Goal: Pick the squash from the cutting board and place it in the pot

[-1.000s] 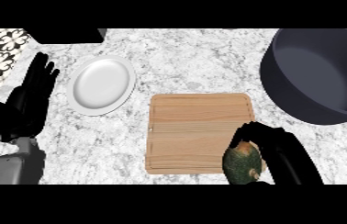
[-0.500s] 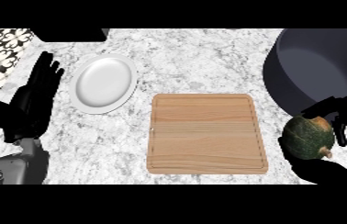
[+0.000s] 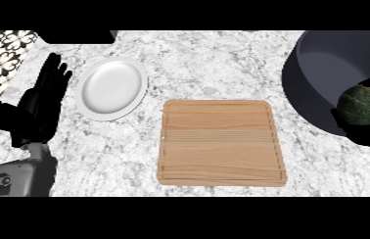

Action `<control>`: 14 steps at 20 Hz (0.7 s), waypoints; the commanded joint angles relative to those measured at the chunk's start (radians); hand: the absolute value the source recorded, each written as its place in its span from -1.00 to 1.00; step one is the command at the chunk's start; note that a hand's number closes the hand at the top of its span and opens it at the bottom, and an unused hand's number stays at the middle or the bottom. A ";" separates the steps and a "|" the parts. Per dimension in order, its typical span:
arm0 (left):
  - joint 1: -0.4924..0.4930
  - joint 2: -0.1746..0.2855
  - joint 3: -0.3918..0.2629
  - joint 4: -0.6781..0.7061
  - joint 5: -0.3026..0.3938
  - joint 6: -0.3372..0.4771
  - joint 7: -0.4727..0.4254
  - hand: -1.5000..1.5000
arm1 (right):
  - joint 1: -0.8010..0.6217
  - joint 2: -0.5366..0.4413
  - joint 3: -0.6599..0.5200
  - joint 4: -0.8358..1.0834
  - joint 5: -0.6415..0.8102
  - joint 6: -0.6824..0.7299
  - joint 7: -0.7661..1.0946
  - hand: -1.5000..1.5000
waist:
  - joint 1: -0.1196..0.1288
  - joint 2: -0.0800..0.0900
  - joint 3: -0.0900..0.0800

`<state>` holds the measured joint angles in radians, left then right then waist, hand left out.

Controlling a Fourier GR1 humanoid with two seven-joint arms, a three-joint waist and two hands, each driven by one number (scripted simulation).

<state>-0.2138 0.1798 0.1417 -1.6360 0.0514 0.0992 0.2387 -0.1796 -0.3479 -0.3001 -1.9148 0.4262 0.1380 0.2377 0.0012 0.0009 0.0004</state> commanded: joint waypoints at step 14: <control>-0.047 0.010 -0.001 0.008 0.001 -0.012 0.020 0.00 | -0.288 -0.159 -0.041 0.875 0.374 -0.427 -0.390 1.00 | 0.034 0.011 0.002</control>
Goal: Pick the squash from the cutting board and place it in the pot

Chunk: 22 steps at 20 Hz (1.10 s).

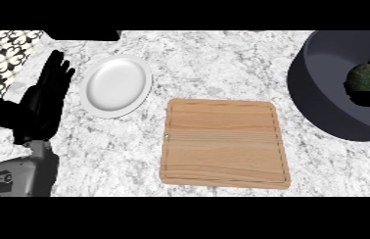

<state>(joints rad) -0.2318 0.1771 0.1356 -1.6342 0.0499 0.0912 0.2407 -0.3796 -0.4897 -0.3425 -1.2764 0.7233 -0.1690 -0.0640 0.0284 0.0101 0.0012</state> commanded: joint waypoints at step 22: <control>0.008 -0.019 -0.017 -0.033 -0.012 0.012 0.012 0.00 | -0.365 -0.087 -0.305 0.925 -0.311 0.211 -0.547 -1.00 | 0.009 0.004 0.004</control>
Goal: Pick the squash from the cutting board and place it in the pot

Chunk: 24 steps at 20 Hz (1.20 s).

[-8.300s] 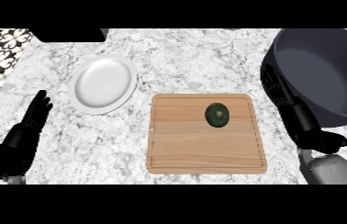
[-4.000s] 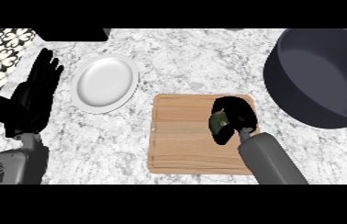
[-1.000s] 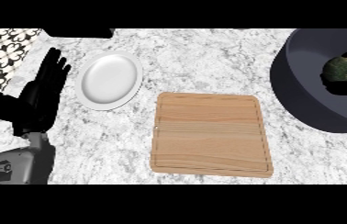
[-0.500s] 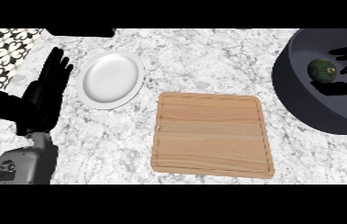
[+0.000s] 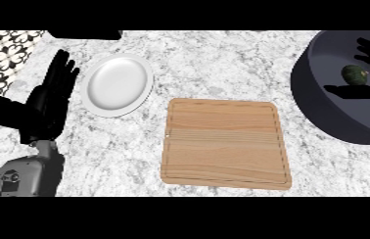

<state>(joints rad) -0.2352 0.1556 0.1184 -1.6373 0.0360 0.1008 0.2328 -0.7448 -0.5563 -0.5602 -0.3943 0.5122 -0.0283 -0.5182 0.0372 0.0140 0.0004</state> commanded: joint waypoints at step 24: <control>-0.004 0.004 -0.005 -0.037 0.000 0.002 0.050 0.00 | 0.155 -0.398 -0.216 0.222 -0.243 0.499 -0.192 -1.00 | 0.010 0.005 0.009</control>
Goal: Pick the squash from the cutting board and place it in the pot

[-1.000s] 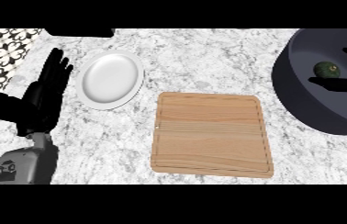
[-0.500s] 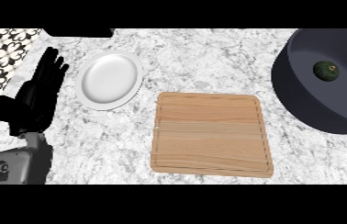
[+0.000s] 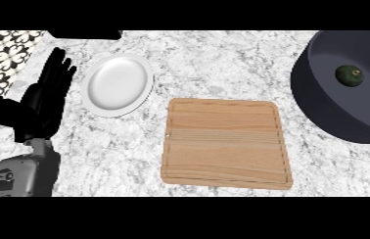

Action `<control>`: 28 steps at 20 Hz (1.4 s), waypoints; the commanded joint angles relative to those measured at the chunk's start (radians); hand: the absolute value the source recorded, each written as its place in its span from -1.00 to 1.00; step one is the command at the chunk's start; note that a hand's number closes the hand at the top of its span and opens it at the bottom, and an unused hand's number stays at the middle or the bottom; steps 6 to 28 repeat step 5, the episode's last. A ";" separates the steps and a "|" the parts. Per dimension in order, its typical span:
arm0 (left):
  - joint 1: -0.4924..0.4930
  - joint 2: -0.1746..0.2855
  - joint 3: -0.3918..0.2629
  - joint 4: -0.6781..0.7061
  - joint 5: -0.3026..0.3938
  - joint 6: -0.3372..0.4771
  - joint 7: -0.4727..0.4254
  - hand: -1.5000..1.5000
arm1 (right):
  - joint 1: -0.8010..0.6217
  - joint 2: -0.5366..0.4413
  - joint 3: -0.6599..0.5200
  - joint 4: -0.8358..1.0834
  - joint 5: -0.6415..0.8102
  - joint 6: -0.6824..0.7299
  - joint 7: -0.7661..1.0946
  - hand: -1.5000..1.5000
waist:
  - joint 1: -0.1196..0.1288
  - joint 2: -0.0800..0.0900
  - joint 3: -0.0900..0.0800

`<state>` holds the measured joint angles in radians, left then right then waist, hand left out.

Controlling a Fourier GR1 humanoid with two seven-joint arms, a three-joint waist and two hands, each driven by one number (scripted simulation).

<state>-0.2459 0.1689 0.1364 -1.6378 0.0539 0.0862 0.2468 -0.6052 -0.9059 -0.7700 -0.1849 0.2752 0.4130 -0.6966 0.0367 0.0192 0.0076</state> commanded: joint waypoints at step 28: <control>-0.011 0.012 0.012 0.021 0.006 -0.009 0.000 0.00 | 0.031 -0.035 0.005 0.009 -0.006 0.066 -0.029 -1.00 | -0.001 -0.001 -0.001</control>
